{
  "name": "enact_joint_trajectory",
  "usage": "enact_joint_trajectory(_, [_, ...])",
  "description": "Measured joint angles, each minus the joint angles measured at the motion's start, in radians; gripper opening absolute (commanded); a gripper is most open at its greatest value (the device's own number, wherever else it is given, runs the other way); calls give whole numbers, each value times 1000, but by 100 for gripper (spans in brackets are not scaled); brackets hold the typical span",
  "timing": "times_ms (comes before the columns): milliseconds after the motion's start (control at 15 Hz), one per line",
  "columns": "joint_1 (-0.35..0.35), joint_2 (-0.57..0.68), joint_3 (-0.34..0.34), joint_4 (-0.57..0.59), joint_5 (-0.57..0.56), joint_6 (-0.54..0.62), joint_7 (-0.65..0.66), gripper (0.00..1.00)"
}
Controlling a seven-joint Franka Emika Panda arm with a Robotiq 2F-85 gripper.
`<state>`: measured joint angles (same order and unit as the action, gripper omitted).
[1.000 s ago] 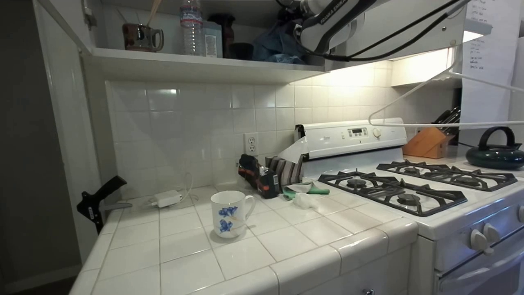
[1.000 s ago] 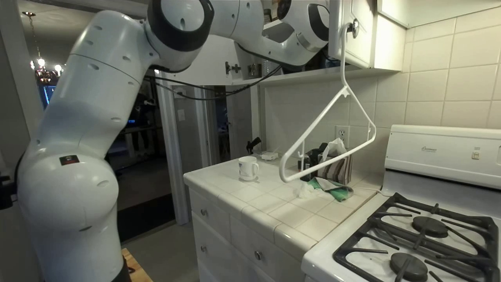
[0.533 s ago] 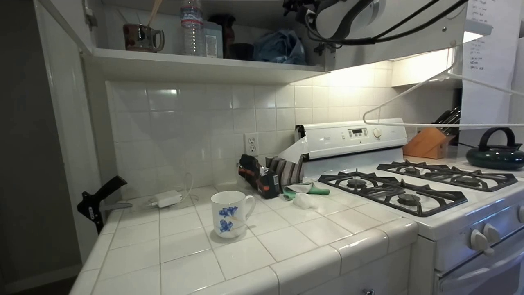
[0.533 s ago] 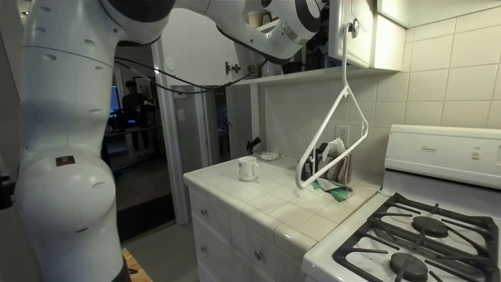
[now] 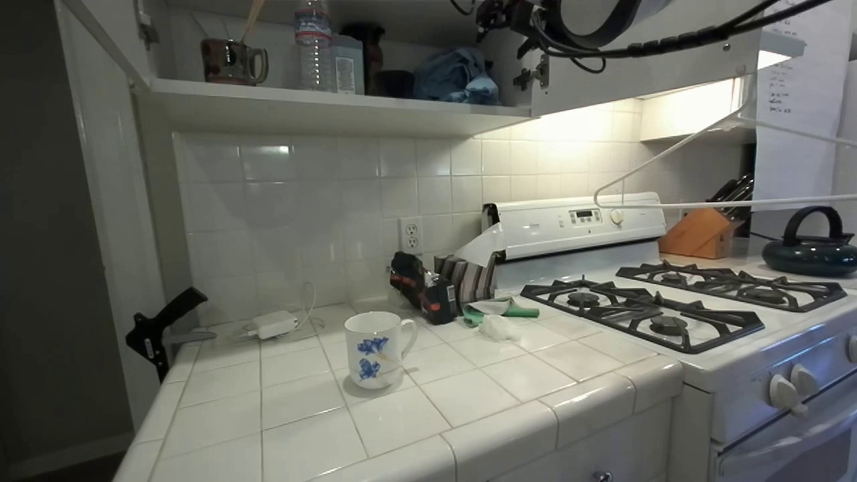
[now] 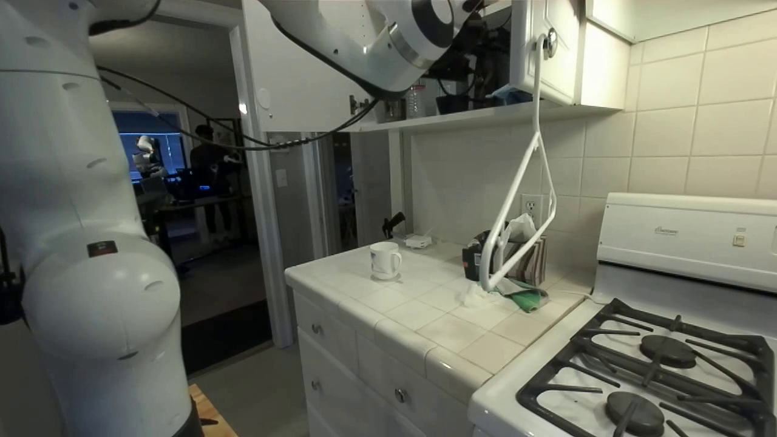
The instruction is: Pick up the blue cloth from the stove and put it in the cabinet
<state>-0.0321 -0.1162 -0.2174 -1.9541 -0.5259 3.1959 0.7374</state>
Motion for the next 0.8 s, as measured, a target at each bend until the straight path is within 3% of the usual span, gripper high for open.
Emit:
enact_joint_trajectory(133, [81, -81, -33, -109, 5, -41, -60, 100])
enact_joint_trajectory(333, [172, -237, -91, -272, 6, -202, -168, 100])
enact_joint_trajectory(600, [241, -460, -163, -449, 56, -492, -345, 100])
enact_joint_trajectory(800, [244, -620, -196, -571, 138, -702, -503, 100])
